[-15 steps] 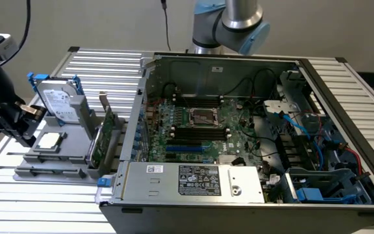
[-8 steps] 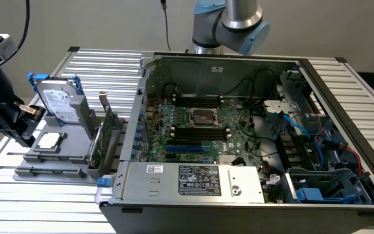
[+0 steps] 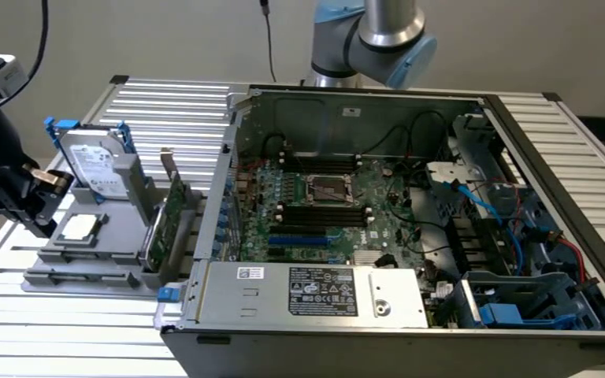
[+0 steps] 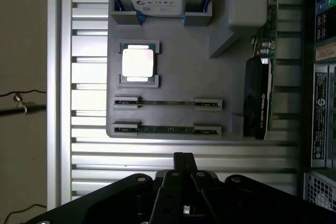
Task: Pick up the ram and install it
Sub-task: 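Pick up the ram and move it above insertion slot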
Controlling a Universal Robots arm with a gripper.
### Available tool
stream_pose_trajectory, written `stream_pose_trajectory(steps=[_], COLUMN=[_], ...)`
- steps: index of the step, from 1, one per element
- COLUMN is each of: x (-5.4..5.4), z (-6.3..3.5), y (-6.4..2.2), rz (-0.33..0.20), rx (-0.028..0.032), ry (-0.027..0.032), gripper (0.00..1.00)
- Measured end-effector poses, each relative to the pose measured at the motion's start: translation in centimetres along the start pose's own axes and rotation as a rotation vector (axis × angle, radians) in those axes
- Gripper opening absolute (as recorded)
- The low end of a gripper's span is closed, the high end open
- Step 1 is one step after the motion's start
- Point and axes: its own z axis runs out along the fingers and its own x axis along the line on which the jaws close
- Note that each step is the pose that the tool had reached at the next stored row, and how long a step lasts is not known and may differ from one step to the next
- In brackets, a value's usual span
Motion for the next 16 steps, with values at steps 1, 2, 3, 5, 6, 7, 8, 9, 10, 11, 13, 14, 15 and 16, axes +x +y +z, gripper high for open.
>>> stream_pose_trajectory(steps=[1, 2, 3, 5, 6, 7, 8, 9, 10, 11, 13, 14, 15, 16], x=[0.0, 0.0, 0.0, 0.0, 0.0, 0.0, 0.0, -0.01, -0.01, 0.0, -0.01, -0.01, 0.0, 0.0], z=[0.0, 0.0, 0.0, 0.0, 0.0, 0.0, 0.0, 0.0, 0.0, 0.0, 0.0, 0.0, 0.0, 0.0], y=[0.0, 0.0, 0.0, 0.0, 0.0, 0.0, 0.0, 0.0, 0.0, 0.0, 0.0, 0.0, 0.0, 0.0], rz=[0.0, -0.001, -0.012, -0.048, -0.066, -0.084, -0.102, -0.122, -0.14, -0.158, -0.193, -0.211, -0.229, -0.248], rx=[0.0001, 0.0, 0.0001, 0.0006, 0.0007, 0.001, 0.0012, 0.0015, 0.0016, 0.0019, 0.0023, 0.0024, 0.0027, 0.0029], ry=[0.0005, 0.0005, 0.0013, 0.0033, 0.0044, 0.0054, 0.0065, 0.0076, 0.0087, 0.0098, 0.0119, 0.0129, 0.014, 0.0151], gripper=[0.11, 0.11, 0.11, 0.11, 0.11, 0.11, 0.11, 0.11, 0.11, 0.11, 0.11, 0.11, 0.11, 0.11])
